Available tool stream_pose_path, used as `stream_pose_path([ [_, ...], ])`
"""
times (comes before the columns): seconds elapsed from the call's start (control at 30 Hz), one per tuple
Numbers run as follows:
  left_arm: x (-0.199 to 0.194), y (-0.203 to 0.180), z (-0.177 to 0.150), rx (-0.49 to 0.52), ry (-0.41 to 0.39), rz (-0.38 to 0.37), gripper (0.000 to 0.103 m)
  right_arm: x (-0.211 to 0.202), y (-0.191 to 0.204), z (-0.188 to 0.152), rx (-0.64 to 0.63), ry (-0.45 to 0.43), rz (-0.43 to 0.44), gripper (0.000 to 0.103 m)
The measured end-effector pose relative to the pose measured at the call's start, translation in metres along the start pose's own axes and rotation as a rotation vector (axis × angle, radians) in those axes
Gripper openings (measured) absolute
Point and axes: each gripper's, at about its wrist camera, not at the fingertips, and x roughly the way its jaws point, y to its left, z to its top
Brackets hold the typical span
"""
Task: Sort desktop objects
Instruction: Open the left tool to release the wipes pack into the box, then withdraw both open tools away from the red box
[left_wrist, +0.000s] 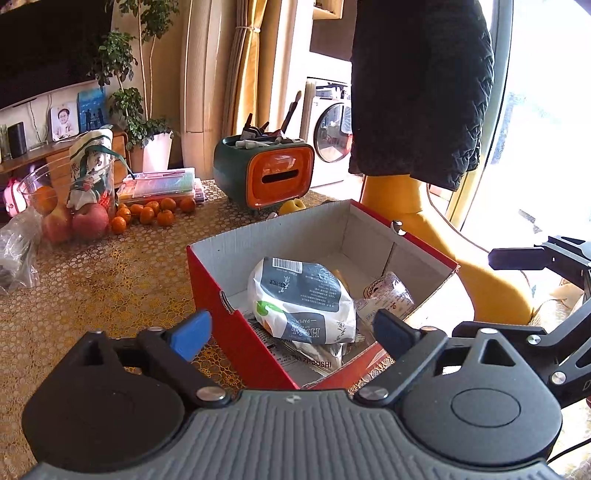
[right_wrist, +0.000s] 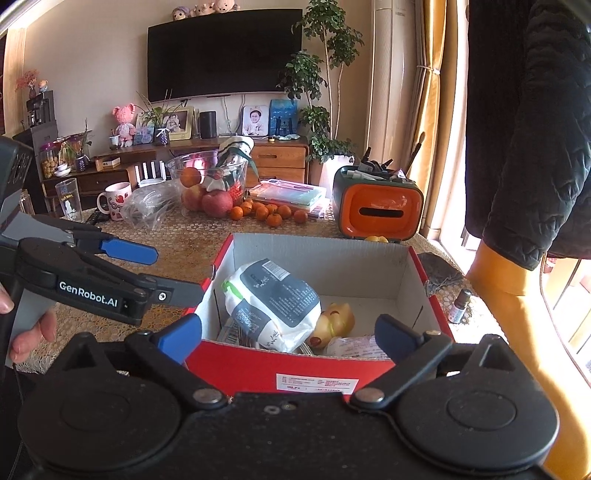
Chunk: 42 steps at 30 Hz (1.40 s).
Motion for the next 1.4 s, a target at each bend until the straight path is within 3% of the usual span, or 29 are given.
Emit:
stream_pose_path([
  [0.87, -0.019, 0.0, -0.017, 0.032, -0.011, 0.051, 0.103, -0.005, 0.003, -0.022, 0.097, 0.032, -0.006, 0.102],
  [1.4, -0.028, 0.006, -0.024, 0.059, -0.02, 0.032, 0.103, -0.007, 0.012, -0.028, 0.177, 0.04, -0.032, 0.102],
])
